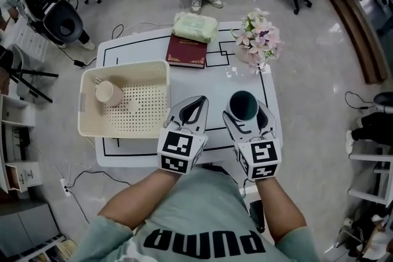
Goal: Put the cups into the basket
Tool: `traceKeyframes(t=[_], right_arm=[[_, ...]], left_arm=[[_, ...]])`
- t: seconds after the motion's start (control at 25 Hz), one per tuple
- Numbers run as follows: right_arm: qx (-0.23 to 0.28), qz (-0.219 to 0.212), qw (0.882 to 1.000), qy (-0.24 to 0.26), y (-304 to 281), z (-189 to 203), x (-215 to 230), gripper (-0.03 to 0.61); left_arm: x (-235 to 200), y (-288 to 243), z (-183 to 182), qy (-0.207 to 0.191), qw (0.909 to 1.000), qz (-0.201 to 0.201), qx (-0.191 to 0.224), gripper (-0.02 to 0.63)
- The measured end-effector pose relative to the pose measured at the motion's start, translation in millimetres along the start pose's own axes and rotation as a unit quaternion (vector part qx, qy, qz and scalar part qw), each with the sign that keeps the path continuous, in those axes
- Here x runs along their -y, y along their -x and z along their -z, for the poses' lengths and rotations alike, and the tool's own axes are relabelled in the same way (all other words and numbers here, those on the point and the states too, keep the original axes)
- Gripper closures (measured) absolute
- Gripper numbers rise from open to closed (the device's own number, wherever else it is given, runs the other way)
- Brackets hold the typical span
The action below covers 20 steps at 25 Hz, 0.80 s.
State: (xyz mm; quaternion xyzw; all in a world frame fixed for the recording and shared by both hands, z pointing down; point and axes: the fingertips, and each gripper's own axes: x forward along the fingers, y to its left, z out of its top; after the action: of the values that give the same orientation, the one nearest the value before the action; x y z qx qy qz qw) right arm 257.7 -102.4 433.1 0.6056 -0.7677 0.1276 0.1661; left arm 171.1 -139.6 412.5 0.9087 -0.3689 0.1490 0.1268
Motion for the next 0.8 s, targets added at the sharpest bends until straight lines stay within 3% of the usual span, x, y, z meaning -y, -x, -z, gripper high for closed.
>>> traceKeyframes(t=[0.28, 0.8], right_arm=[[0.027, -0.042, 0.999, 0.009, 1, -44, -55, 0.199], [0.058, -0.157, 0.985, 0.036, -37, -112, -189, 0.199]], left_arm=[[-35, 44, -16, 0.007, 0.9991, -0.033, 0.027, 0.607], [-156, 152, -15, 0.036, 0.9842, -0.164, 0.056, 0.609]])
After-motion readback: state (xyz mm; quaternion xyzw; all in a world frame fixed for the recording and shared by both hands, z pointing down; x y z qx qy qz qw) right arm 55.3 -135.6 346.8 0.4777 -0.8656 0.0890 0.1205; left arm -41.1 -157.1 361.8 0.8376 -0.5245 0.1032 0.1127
